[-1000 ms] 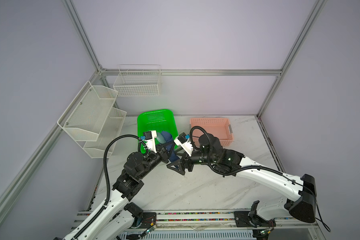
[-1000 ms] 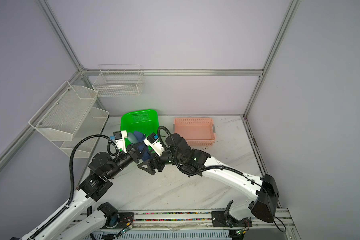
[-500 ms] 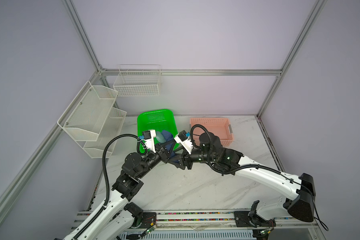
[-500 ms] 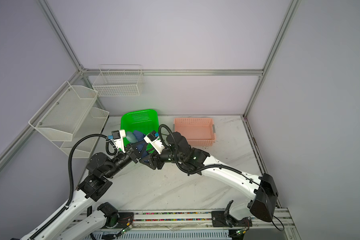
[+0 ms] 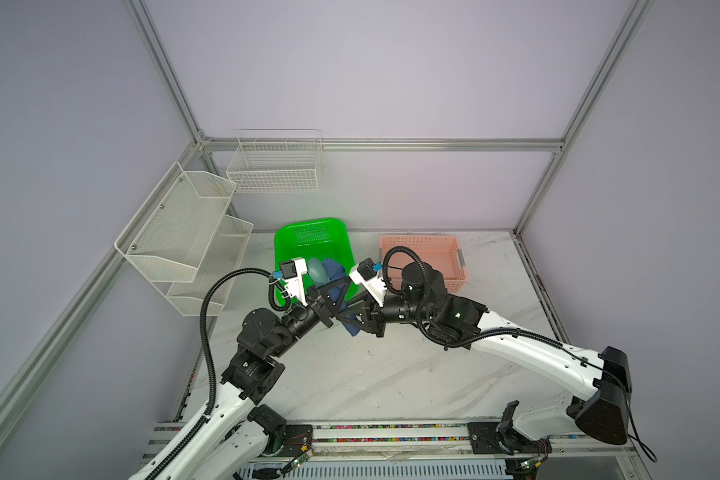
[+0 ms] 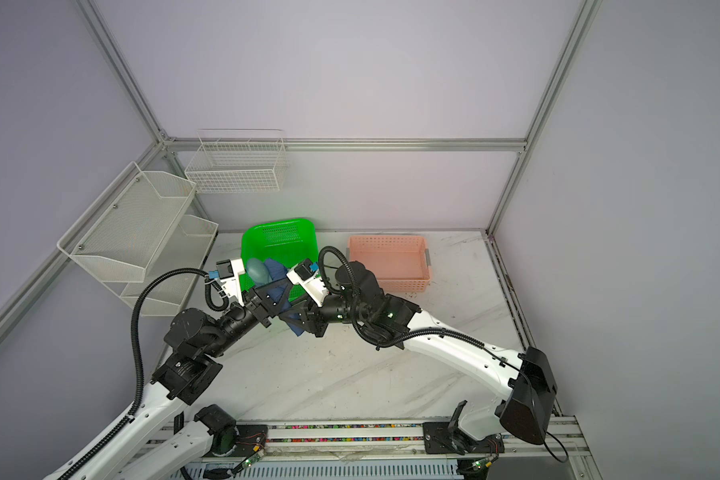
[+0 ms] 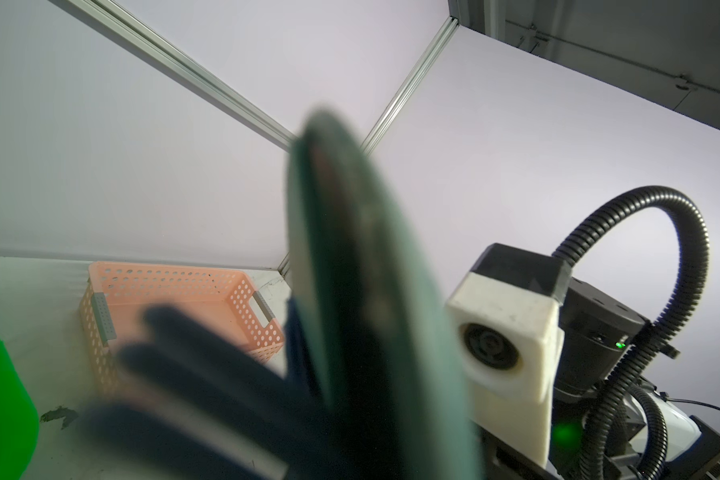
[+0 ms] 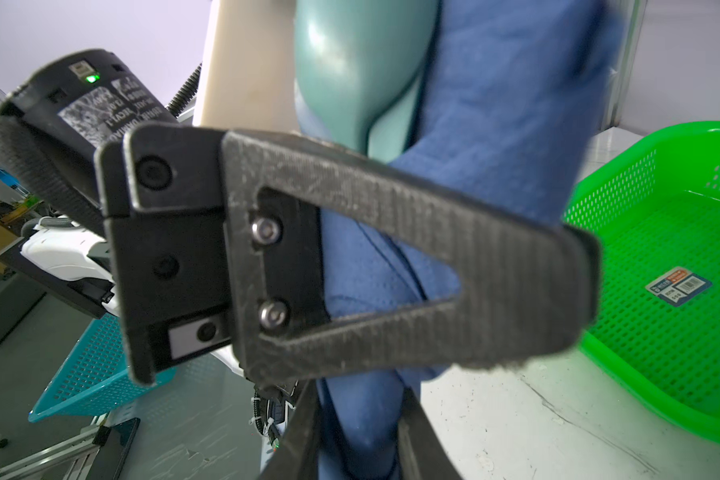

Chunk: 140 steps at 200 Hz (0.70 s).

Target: Place the utensils on the paper napkin and roll it up

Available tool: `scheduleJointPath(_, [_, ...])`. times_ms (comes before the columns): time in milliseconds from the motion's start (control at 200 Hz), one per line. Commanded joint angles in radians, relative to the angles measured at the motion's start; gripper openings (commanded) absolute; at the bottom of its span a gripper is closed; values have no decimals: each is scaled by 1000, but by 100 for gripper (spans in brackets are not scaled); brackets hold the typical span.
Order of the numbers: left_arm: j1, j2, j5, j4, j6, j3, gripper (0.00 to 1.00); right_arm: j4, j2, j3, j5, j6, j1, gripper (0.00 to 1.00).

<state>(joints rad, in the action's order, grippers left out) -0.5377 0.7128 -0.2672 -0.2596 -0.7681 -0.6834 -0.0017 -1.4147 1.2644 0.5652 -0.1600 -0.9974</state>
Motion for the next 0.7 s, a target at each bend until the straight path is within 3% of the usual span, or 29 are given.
scheduleJointPath(0, [-13,-9,-68,-140,-45,7,0,26,5,-29,32,-11,-16,9])
scheduleJointPath(190, [-13,-22,-63,-143,-50,12,6,81,36,-68,38,-51,-2,1])
scheduleJointPath(285, [-11,-34,-54,-130,-45,10,20,110,82,-86,54,-74,7,0])
scheduleJointPath(460, [-10,-49,-40,-75,-36,-11,56,123,101,-99,53,-89,15,0])
scheduleJointPath(580, [-6,-68,-9,-13,-15,-30,68,125,106,-103,46,-95,18,0])
scheduleJointPath(695, [-1,-83,-7,65,6,-51,71,128,129,-102,32,-98,26,0])
